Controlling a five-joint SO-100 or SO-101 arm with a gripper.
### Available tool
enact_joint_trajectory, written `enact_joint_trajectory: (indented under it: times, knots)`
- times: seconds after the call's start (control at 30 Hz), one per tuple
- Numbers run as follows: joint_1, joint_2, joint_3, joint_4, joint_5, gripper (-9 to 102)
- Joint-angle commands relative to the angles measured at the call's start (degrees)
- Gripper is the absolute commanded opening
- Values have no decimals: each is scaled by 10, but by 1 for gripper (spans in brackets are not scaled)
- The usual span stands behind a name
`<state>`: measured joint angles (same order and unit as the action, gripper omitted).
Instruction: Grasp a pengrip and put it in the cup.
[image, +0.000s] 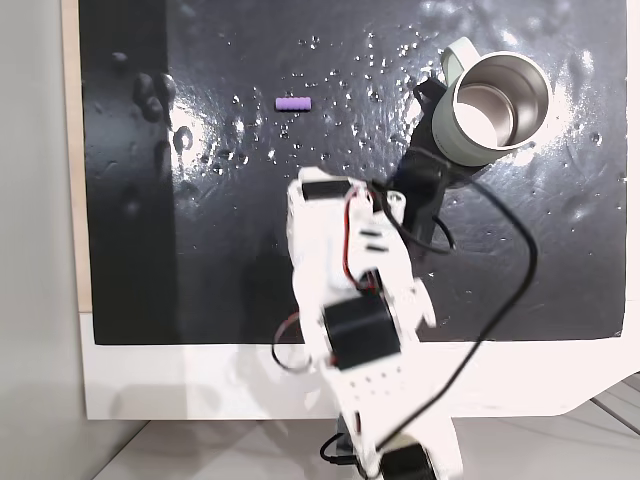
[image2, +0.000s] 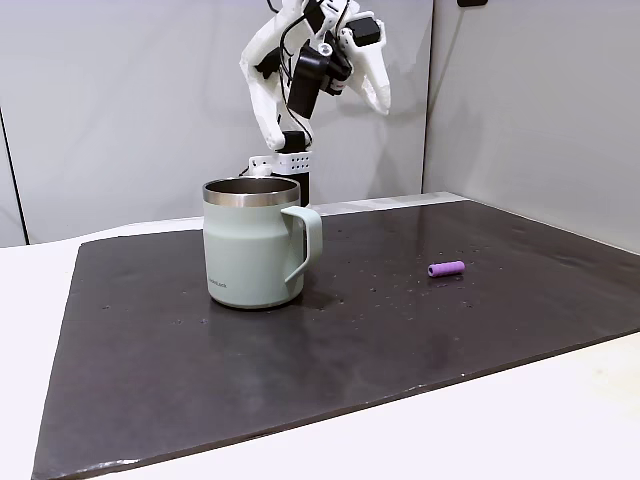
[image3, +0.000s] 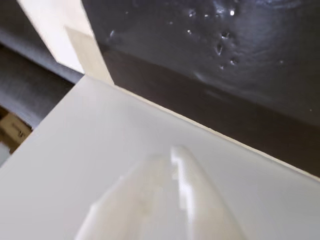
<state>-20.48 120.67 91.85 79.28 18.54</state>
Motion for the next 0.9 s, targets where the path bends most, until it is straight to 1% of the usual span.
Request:
enact_joint_trajectory:
  times: [0.0,0.13,0.2,0.43,0.87]
  knots:
    - [-6,-96,-113,37,31,5]
    - [-7,-172,-164,35,47,18]
    - [-6,-210,-193,36,50,22]
    - [15,-359,-307,50,51,22]
    - [15,-613,-488,61,39,21]
